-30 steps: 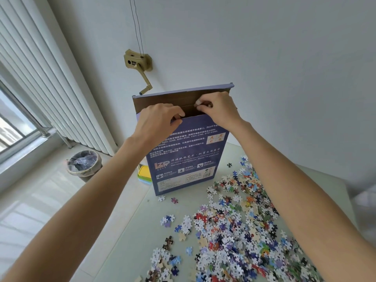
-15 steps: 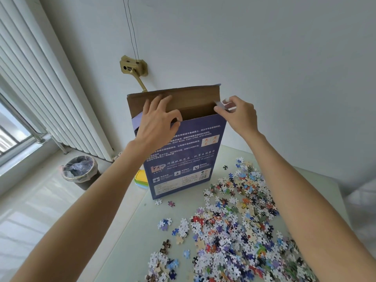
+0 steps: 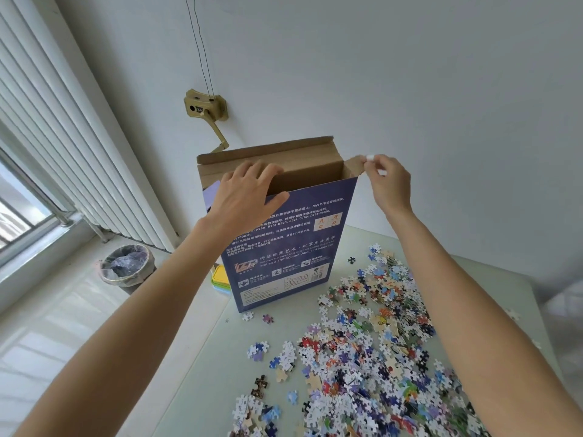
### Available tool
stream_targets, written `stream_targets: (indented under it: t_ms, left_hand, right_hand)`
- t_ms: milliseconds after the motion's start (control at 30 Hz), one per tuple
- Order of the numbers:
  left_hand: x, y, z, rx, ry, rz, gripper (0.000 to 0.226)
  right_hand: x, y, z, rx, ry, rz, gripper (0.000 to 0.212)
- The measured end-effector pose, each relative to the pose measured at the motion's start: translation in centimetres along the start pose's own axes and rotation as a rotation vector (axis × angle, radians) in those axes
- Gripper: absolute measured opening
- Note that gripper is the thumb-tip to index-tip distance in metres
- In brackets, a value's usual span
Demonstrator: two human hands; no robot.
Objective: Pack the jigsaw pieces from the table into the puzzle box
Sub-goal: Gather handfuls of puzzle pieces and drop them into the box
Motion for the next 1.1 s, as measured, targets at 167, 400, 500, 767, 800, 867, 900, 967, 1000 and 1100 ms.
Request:
stream_targets:
  t_ms: [167, 400, 500, 767, 800, 867, 900, 967, 1000, 1100]
  left_hand:
    - [-0.8, -1.9, 0.7, -0.024, 0.007, -0.124, 0.030]
    - [-4.7, -4.1, 5.2, -0.114, -0.101, -0.280, 0.038]
    - [-6.5, -3.6, 6.6, -0.174, -0.176, -0.308, 0.031]
    - [-8.3, -1.2, 6.4, -0.153, -0.127, -0.202, 0.047]
    - [-8.4, -1.7, 6.1, -0.127, -0.117, -0.231, 0.047]
    - [-8.6, -2.7, 5.5, -0.080, -0.096, -0.289, 0.043]
    - [-8.9, -3.2, 5.1, -0.063, -0.083, -0.319, 0.041]
    - [-9.2, -4.0, 4.3, -0.041, -0.051, -0.375, 0.037]
    - [-9.6, -4.2, 3.8, -0.034, -0.033, -0.395, 0.034]
    - [-10.7, -4.4, 2.5, -0.040, 0.014, -0.434, 0.033]
  right_hand:
    - [-0.4, 0.8, 3.9, -0.286, -0.356, -0.007, 0.028]
    - [-1.5, 2.6, 3.3, -0.346, -0.368, 0.070, 0.033]
    - [-1.9, 3.2, 3.3, -0.380, -0.369, 0.130, 0.042]
    - [-3.2, 2.0, 4.8, -0.457, -0.381, 0.104, 0.032]
    - [-3.4, 1.8, 5.1, -0.457, -0.394, 0.103, 0.032]
    - [-4.2, 1.4, 5.6, -0.450, -0.428, 0.091, 0.032]
    - [-4.7, 1.1, 5.8, -0.438, -0.445, 0.079, 0.032]
    - [-6.0, 0.5, 6.1, -0.390, -0.467, 0.042, 0.034]
    - [-7.0, 0.1, 6.1, -0.361, -0.469, 0.029, 0.035]
    - [-9.8, -0.3, 6.0, -0.315, -0.504, 0.006, 0.033]
Point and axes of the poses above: each hand's wrist, its own x-axis towards the middle knuckle, its own y-axis out of the palm, z = x × y, the point moved 7 cm from there along x, towards the middle knuckle, and after that the axes turned 4 degrees about -x, right-handed, at the moved point
